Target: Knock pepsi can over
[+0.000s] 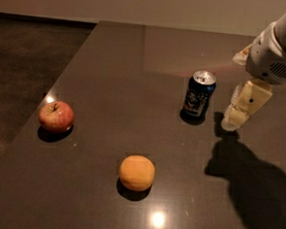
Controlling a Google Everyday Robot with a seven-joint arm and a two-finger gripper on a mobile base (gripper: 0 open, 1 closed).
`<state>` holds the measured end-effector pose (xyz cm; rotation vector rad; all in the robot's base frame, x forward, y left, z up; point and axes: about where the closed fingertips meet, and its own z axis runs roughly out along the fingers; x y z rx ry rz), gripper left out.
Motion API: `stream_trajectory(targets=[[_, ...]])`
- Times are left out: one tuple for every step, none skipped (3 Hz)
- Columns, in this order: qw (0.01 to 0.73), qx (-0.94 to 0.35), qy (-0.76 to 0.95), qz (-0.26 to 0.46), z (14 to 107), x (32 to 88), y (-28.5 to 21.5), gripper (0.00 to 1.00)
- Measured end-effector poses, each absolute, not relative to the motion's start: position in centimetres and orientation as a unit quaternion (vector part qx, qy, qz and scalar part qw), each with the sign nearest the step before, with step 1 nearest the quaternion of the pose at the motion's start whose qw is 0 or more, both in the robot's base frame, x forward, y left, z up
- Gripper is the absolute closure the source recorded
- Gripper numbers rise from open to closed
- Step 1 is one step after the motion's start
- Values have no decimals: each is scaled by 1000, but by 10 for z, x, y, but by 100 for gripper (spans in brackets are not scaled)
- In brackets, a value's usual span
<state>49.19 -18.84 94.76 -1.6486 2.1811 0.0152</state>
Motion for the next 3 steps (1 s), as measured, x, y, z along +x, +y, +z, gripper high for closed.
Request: stream_trajectory(targets=[[214, -579, 786, 41, 932, 510, -174, 0], [250, -568, 779, 90, 918, 526, -156, 0], [292, -560, 764, 133, 911, 538, -142, 0]])
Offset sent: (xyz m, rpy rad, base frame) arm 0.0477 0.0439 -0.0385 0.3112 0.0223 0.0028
